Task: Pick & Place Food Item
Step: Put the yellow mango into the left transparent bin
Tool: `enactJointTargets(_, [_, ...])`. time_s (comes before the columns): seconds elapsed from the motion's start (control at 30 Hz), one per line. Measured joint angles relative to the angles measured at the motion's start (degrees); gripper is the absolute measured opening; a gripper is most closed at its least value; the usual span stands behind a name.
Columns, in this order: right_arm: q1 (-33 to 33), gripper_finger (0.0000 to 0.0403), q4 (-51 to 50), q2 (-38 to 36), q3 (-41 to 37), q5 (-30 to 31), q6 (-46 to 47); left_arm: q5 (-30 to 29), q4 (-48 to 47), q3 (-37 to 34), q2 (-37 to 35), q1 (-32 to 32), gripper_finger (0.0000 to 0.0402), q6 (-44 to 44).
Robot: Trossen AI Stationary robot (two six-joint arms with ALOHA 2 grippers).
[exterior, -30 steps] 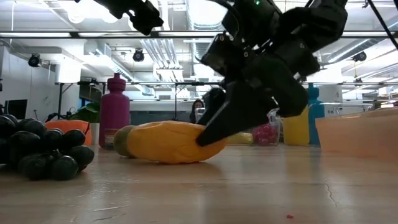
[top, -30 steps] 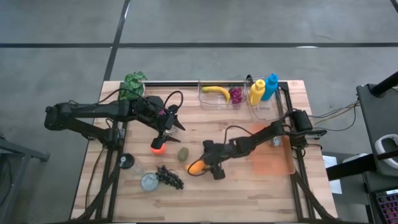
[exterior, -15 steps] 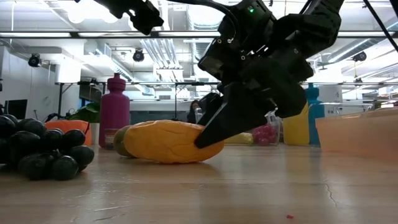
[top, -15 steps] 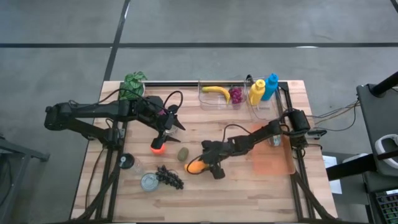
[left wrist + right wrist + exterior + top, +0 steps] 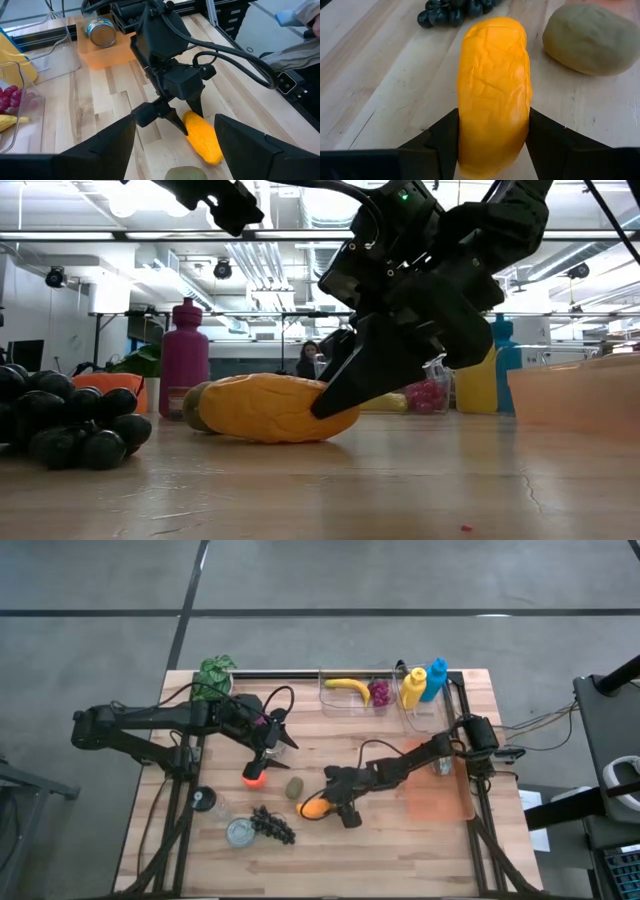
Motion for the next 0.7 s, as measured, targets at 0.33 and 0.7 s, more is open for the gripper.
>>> enactJointTargets(0.33, [0.04,0.0183,-8.00,-4.50,-0.04,3.77,-1.36,0.01,0.00,0.00,0.00,-0.02,0.0262,0.00])
enactJointTargets(0.7, [0.00,0.0182,-23.08,-19.34,-1.63,21.82,-2.65,0.02,0.10,0.00,0.00,-0.02,0.0250,-0.02])
